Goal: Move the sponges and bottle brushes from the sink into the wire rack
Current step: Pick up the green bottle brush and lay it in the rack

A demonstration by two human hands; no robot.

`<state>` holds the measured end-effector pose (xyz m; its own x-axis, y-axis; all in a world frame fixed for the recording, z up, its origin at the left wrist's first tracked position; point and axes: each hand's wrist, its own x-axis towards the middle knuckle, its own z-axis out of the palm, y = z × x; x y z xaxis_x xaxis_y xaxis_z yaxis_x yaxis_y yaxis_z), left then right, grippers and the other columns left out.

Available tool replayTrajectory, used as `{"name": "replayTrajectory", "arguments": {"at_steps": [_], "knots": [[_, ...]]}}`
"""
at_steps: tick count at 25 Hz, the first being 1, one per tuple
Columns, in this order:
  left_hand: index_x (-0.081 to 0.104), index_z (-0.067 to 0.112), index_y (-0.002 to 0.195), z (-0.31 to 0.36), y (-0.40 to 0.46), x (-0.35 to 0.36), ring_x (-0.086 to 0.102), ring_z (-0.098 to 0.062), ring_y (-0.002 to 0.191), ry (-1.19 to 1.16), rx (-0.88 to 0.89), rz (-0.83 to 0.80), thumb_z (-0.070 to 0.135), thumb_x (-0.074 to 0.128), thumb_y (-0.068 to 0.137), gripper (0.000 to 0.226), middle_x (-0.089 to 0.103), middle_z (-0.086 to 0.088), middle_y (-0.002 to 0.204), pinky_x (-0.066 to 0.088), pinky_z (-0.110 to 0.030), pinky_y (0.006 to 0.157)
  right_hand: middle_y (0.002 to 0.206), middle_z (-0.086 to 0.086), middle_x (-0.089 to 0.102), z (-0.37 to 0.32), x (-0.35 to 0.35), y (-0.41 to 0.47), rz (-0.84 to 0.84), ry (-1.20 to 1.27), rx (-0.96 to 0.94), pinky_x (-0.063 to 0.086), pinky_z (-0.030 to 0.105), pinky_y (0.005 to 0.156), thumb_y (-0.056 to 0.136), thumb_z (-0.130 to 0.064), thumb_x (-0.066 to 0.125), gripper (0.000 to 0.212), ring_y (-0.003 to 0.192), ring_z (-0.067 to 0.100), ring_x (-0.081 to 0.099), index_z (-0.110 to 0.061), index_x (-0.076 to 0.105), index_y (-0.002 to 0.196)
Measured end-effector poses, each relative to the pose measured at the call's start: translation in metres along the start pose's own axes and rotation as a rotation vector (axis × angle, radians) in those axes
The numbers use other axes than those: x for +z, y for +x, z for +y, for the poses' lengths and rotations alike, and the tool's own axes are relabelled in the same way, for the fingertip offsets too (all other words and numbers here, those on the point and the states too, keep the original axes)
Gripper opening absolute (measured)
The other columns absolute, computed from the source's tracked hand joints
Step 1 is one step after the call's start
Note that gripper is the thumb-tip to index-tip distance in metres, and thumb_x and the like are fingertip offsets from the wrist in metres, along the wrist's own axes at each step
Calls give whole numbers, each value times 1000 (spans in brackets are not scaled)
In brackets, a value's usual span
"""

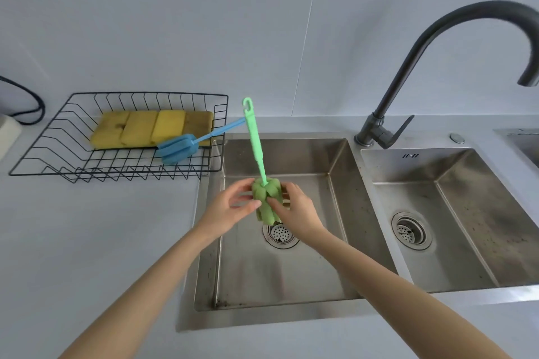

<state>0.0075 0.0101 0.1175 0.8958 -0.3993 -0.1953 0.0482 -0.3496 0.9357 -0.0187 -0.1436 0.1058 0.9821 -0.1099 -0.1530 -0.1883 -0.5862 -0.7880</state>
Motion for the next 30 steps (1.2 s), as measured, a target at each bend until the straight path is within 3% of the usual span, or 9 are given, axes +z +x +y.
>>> {"name": "replayTrajectory", "arguments": {"at_steps": [3, 6, 9, 13, 16, 19, 24, 26, 30], "knots": [[39, 20, 133, -6, -9, -13, 52, -17, 115, 3, -2, -19, 14, 62, 82, 56, 51, 1, 126, 47, -26, 92, 124, 11, 60, -15, 13, -6, -15, 87, 38, 41, 19, 86, 92, -21, 55, 36, 116, 21, 56, -4, 51, 123], [38, 21, 132, -11, -15, -22, 52, -19, 116, 10, 13, 14, 12, 64, 81, 58, 51, 1, 124, 47, -39, 99, 123, 10, 62, -28, 22, -9, -24, 134, 53, 39, 18, 84, 92, -23, 55, 36, 115, 20, 57, -5, 52, 123], [42, 21, 129, -9, -19, -32, 53, -14, 105, 31, 58, 100, 12, 64, 81, 54, 53, 7, 111, 48, -30, 90, 123, 8, 63, -42, 23, -8, -56, 159, 49, 40, 20, 85, 92, -27, 55, 39, 115, 20, 58, -7, 51, 125], [43, 18, 129, 0, -19, -55, 51, -14, 105, 87, 114, 146, 11, 63, 81, 52, 52, 4, 112, 48, -23, 82, 117, 5, 63, -68, 14, -1, -56, 248, -29, 46, 29, 97, 91, -28, 55, 41, 110, 18, 58, -11, 50, 128], [45, 17, 128, 7, -19, -79, 50, -11, 102, 174, 176, 140, 9, 63, 81, 51, 52, 4, 113, 44, -16, 79, 108, 0, 62, -97, -6, 12, -2, 399, -60, 48, 30, 93, 92, -27, 54, 35, 100, 14, 58, -15, 52, 125], [47, 19, 127, 13, -20, -103, 52, -1, 95, 261, 218, 146, 10, 64, 80, 51, 53, 14, 105, 43, -14, 82, 109, 7, 61, -125, -23, 25, 50, 601, -96, 50, 26, 83, 94, -23, 51, 17, 97, 15, 58, -21, 52, 111], [49, 18, 127, 14, -11, -141, 52, -14, 106, 390, 248, 194, 8, 66, 78, 53, 53, 3, 115, 41, -28, 95, 88, 0, 59, -146, -36, 46, 172, 645, -85, 53, 16, 68, 95, -20, 49, 10, 80, 10, 62, -14, 55, 101], [47, 16, 128, 14, -3, -155, 52, -17, 106, 414, 239, 238, 8, 67, 77, 56, 54, 1, 115, 40, -28, 95, 81, -2, 58, -148, -36, 55, 162, 662, -67, 54, 12, 61, 95, -19, 50, 10, 74, 6, 62, -12, 56, 99], [46, 10, 128, 16, 14, -180, 52, -20, 109, 521, 231, 254, 6, 66, 78, 55, 56, -9, 123, 37, -26, 94, 77, 2, 60, -149, -30, 73, 129, 733, -10, 55, 11, 62, 92, -12, 54, 4, 71, 11, 63, -8, 56, 90]]}}
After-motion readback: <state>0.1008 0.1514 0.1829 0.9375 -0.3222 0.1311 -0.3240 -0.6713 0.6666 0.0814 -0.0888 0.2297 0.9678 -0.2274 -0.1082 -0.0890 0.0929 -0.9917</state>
